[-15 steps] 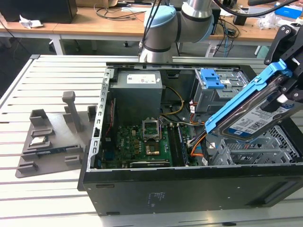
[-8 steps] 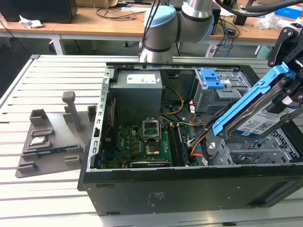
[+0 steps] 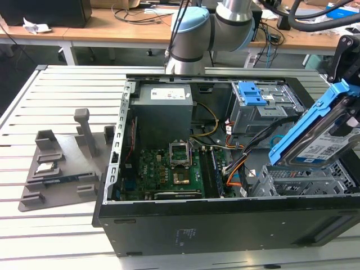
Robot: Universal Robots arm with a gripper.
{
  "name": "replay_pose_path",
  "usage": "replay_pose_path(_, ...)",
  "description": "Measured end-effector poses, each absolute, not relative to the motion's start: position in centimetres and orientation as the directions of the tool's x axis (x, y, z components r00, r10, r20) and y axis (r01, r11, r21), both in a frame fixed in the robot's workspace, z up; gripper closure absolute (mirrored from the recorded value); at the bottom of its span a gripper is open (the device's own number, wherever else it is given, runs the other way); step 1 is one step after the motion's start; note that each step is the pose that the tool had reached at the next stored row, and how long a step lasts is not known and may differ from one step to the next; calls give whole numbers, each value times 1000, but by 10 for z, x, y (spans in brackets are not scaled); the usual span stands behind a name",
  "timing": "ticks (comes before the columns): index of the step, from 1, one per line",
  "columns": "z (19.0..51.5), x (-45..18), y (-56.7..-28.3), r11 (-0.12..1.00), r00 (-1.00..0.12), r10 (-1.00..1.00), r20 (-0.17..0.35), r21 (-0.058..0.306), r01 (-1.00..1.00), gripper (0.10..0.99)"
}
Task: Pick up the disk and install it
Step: 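Insert the disk into the insertion slot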
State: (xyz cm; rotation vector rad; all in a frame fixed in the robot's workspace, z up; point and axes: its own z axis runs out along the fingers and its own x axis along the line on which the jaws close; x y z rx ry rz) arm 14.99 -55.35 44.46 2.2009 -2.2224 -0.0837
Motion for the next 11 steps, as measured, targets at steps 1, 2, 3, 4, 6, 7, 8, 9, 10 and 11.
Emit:
replay_pose_path(1, 445, 150, -554, 9, -10, -1000, -29, 42, -999, 725)
replay_pose_path(2, 445, 150, -554, 9, -10, -1000, -29, 42, -999, 725)
replay_pose_path(3, 445, 150, -553, 9, -10, -1000, -29, 42, -999, 725)
replay_pose_path(4, 444, 150, -553, 9, -10, -1000, -28, 42, -999, 725)
replay_pose_path(6, 442, 150, -554, 9, -10, -1000, -28, 42, -999, 725)
replay_pose_path(7, 440, 150, -554, 9, -10, -1000, -26, 42, -999, 725)
replay_pose_path(8, 439, 150, -554, 9, -10, -1000, -25, 42, -999, 725)
replay_pose_path(9, 438, 150, -554, 10, -11, -1000, -22, 42, -999, 725)
replay_pose_path(10, 437, 150, -554, 10, -11, -1000, -22, 42, -999, 725)
replay_pose_path(11, 436, 150, -554, 10, -11, -1000, -22, 42, -999, 725)
